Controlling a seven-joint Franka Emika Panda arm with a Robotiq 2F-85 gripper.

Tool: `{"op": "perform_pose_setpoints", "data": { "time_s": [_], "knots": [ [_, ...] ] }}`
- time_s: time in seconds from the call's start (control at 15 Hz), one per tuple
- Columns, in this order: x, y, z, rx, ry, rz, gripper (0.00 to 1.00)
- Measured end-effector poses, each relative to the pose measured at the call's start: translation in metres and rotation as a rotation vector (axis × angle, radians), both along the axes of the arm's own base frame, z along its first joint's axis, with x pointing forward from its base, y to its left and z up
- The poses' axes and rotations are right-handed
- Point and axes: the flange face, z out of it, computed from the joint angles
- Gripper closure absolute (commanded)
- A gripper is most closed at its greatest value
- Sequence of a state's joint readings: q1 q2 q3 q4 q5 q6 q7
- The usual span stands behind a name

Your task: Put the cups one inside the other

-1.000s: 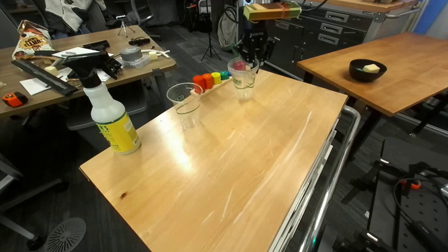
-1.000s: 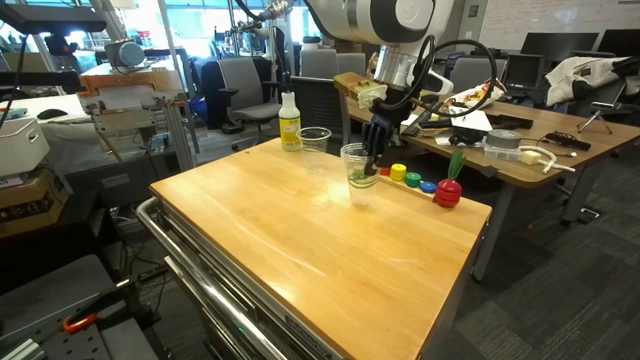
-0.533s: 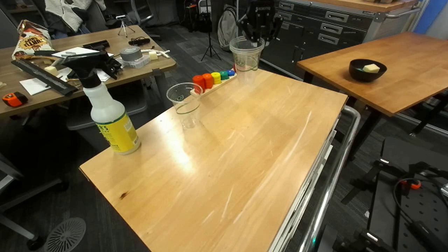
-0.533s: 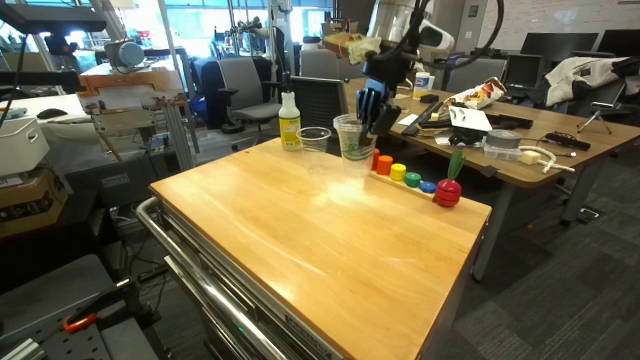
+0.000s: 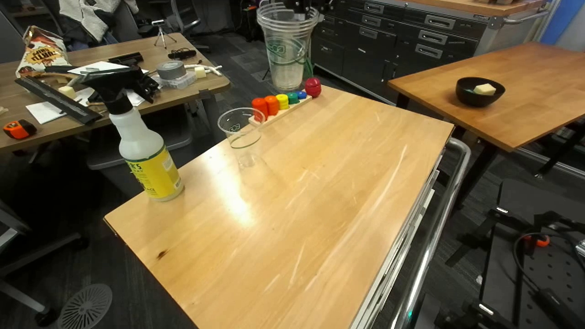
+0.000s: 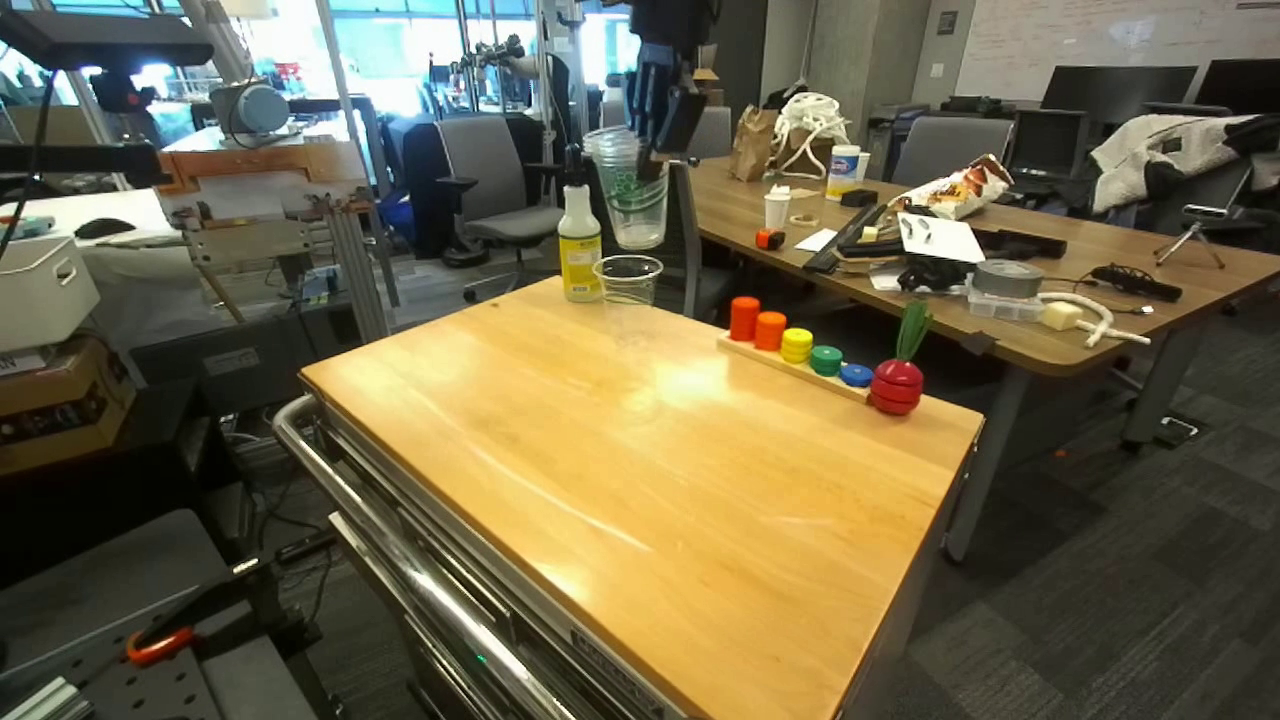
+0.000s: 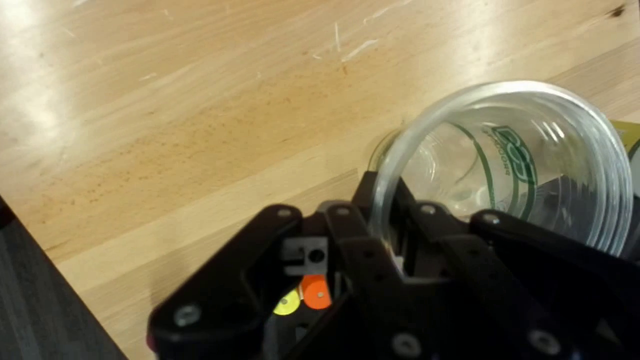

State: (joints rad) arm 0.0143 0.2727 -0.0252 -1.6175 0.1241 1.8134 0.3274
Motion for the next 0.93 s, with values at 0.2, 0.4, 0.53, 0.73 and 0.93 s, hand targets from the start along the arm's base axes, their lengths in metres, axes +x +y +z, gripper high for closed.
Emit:
{"op": "perform_pose_setpoints", "data": {
  "time_s": [0.2, 0.4, 0.53, 0.73, 0.93],
  "knots": [
    [0.007, 0.034, -0.003, 0.007, -0.004, 0.054, 0.98],
    [0.020, 0.058, -0.018, 0.011, -0.006, 0.088, 0.98],
    [0.030, 0.068, -0.030, 0.011, -0.012, 0.101, 0.98],
    [0.045, 0.078, -0.045, 0.010, -0.022, 0.112, 0.98],
    [0.056, 0.081, -0.055, 0.009, -0.026, 0.114, 0.98]
  ]
}}
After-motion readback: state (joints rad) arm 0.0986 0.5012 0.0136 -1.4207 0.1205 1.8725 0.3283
